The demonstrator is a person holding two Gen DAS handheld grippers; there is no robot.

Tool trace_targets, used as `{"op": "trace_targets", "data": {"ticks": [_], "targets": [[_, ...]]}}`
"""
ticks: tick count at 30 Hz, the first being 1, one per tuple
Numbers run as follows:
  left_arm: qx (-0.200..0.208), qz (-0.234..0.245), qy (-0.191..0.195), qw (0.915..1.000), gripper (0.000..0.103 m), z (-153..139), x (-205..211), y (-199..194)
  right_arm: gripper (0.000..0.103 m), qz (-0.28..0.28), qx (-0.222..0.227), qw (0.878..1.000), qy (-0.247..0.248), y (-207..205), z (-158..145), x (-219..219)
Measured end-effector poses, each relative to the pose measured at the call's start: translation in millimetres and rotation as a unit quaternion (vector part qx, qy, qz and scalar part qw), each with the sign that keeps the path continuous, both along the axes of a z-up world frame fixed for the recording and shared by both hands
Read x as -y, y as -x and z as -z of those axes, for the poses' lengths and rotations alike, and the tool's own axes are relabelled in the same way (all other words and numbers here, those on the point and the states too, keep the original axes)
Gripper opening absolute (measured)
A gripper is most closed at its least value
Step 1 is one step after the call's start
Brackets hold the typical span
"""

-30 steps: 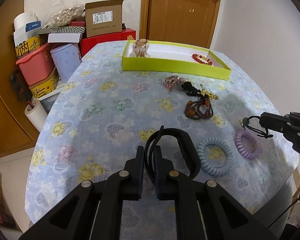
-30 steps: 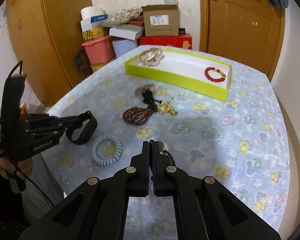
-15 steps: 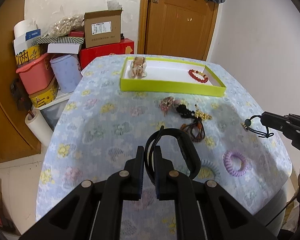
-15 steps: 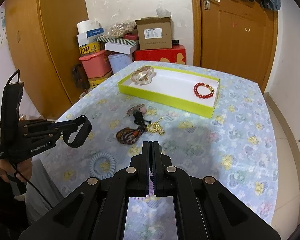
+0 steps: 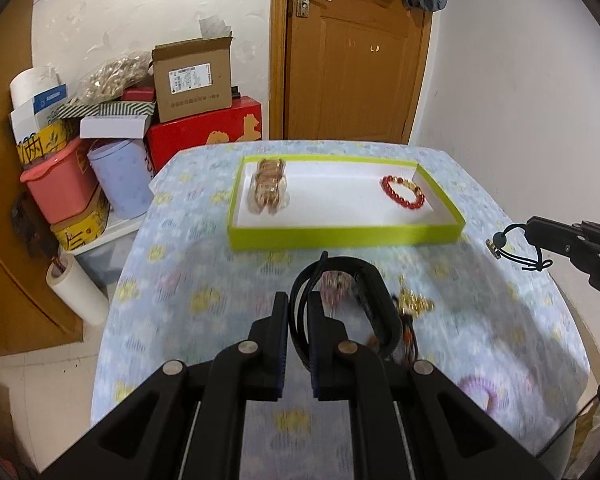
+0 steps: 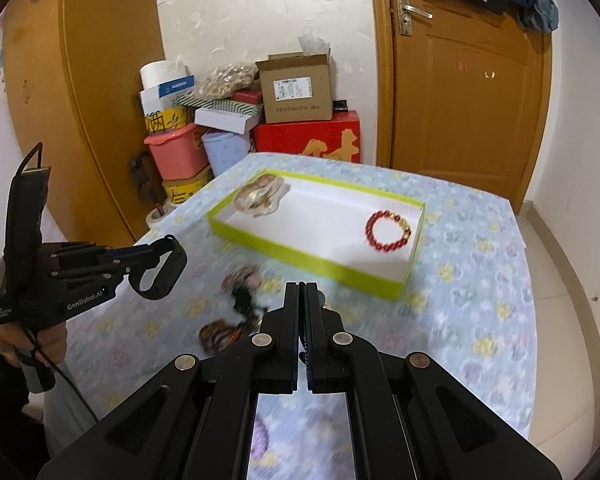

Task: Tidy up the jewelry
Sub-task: 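Carry the black bracelet and black hair tie into the tray and release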

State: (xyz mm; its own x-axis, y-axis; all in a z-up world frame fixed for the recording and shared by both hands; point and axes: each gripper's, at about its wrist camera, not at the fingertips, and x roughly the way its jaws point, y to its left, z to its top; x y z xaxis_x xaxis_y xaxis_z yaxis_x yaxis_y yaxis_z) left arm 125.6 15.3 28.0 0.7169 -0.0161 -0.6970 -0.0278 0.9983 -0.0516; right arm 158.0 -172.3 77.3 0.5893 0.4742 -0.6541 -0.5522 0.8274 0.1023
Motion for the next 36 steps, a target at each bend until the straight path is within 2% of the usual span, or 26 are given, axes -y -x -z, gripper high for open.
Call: {"op": "trace_targets", "data": {"ticks": [15,25,30,36], "targets": [[-0.012,0.015,-0.006,0.9998,0.009,-1.7,7.0,-90.1,0.002,0.002,-0.002,1.000,-0.001,-73.1,1.1,-8.1],[-0.043,0.011,-0.011,0.9989,0.009,21.5,8.5,-139.0,0.002,0.011,-0.049,0.999,0.007,-126.6,36.4,-13.1],[-0.054,0.006,-0.017,0.9984,0.009,31.4,3.8,-145.4,0.002,0.019,-0.078,0.997,0.020,-138.2,60.2,-11.4],[-0.072,-0.004,-0.030,0.9969,0.009,42.8,-1.1,-153.0,0.002,0.022,-0.093,0.995,0.032,-139.2,70.8,-11.6]]}}
